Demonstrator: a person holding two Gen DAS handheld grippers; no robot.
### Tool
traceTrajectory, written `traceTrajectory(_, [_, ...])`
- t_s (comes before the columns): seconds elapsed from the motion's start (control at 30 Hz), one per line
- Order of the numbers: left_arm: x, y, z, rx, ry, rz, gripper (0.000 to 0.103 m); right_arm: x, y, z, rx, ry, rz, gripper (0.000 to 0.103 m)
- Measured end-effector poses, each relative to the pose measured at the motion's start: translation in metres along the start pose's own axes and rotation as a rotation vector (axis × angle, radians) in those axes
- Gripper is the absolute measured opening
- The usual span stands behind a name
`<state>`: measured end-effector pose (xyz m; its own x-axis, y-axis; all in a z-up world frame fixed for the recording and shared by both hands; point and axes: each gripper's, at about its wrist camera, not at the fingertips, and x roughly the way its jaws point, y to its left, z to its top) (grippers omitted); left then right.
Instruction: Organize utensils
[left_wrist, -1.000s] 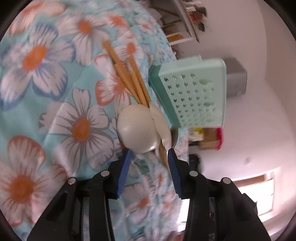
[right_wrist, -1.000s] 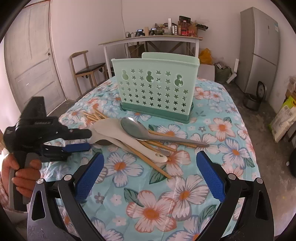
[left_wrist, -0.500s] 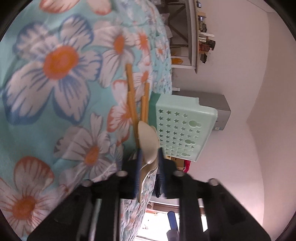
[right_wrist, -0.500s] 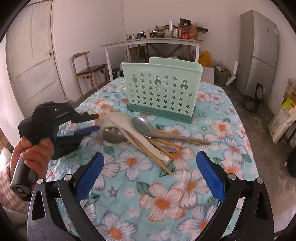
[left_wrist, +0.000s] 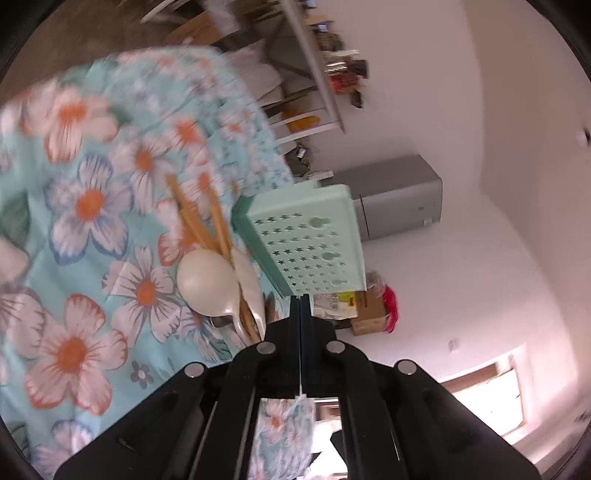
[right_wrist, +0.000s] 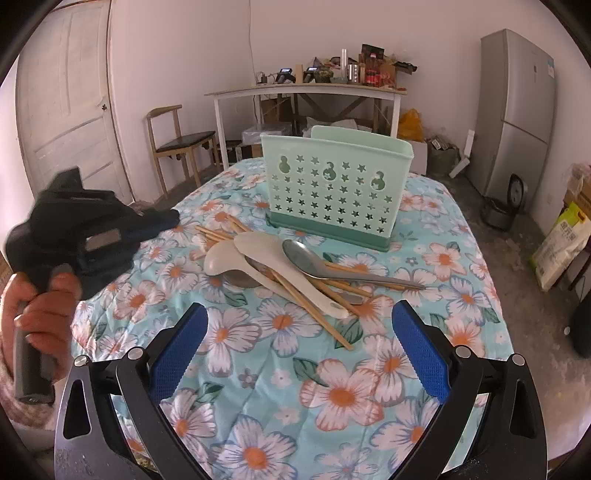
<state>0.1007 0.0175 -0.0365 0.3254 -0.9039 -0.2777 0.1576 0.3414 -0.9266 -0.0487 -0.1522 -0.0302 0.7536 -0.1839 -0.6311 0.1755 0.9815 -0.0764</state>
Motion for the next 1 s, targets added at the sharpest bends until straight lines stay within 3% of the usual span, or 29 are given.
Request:
traceTrajectory(0.1, [-0.006,-0.015,-0.004,0.13,-0.009,0.099,0.0,-0.001,0.006,-0.002,0.0,-0.003,0.004,0.095])
traceTrajectory(0.2, [0.002,-0.027,-0.014,0.317,-0.006,0.294,0.0,-0.002,0.009,-0.003,-0.003,-0.004,0.005,0.095])
traceTrajectory(0.27, [0.017,-0.033,-0.024,0.457,0.032,0.431,0.008,-0.004,0.009,-0.003,-0.005,-0.01,-0.003,0.095])
traceTrajectory(0.33, [0.024,-0.027,-0.028,0.471,0.066,0.441,0.026,-0.005,0.007,-0.003,0.0,-0.01,-0.011,0.095])
traceTrajectory(0.43, [0.038,-0.023,-0.024,0.464,0.062,0.449,0.039,-0.007,0.002,-0.003,0.014,-0.013,-0.025,0.095])
traceTrajectory(0.53, [0.051,-0.029,-0.027,0.592,0.055,0.547,0.044,-0.007,-0.009,-0.006,0.043,-0.007,-0.042,0.095])
traceTrajectory(0.8, [0.092,-0.027,-0.062,1.055,0.114,0.839,0.052,0.011,-0.027,-0.009,0.118,0.05,-0.026,0.095])
traceTrajectory(1.0, [0.104,-0.019,-0.071,1.199,0.071,0.929,0.051,0.023,-0.029,-0.01,0.12,0.069,-0.017,0.095])
